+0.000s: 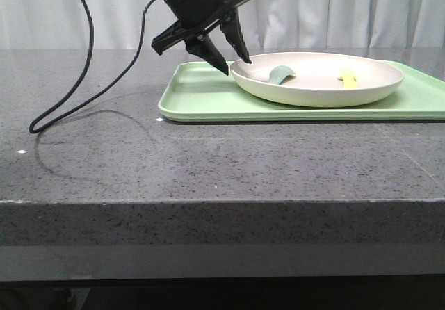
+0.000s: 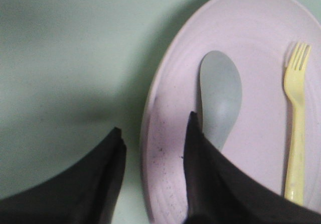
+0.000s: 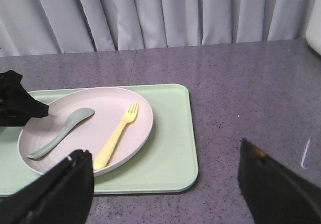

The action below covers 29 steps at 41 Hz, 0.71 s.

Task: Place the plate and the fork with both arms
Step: 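Open the left gripper and raise it away from the plate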

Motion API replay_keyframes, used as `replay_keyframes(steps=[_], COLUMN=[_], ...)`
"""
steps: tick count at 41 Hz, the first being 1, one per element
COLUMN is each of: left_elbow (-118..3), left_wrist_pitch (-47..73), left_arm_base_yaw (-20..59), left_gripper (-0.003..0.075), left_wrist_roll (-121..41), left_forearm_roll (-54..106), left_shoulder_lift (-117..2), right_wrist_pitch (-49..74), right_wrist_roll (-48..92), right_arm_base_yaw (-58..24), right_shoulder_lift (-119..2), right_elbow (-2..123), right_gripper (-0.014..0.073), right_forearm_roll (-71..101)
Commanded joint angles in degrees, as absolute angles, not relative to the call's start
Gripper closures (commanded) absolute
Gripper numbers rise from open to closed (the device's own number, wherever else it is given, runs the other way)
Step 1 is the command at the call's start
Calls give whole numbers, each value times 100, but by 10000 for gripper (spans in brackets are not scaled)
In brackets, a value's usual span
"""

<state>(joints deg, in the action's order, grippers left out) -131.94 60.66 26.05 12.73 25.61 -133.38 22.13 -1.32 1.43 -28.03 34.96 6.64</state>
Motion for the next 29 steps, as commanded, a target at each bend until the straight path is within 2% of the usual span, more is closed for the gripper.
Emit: replay_keyframes(steps=[1,9,13,20,29], left_elbow=[-13522,-13979,-14127,-14127,-13664], left_wrist_pitch=[6279,7012,7292,7292,7292], left_arm_base_yaw=[2526,2395,2395,2406,2406], left_gripper=[361,382,481,735,738], left_wrist_roll=[1135,872,639,588,435], left_forearm_roll=[2728,2668,2616,2618,2156], left_shoulder_lift=[-12804,-12640,-12616,-12466,-11754], right_wrist_pitch=[1735,1735,1735,1735,1742], right_wrist_roll=[-118,-118,-118,-118,-118], right_arm_base_yaw=[154,154,154,154,154], right_shoulder_lift=[-2860,-2860,-2860,-2860,-2860], right_elbow=[3688,3688,3688,3688,3688], right_gripper=[-17,-17,-17,-17,-17], right_forearm_roll=[689,689,689,689,689])
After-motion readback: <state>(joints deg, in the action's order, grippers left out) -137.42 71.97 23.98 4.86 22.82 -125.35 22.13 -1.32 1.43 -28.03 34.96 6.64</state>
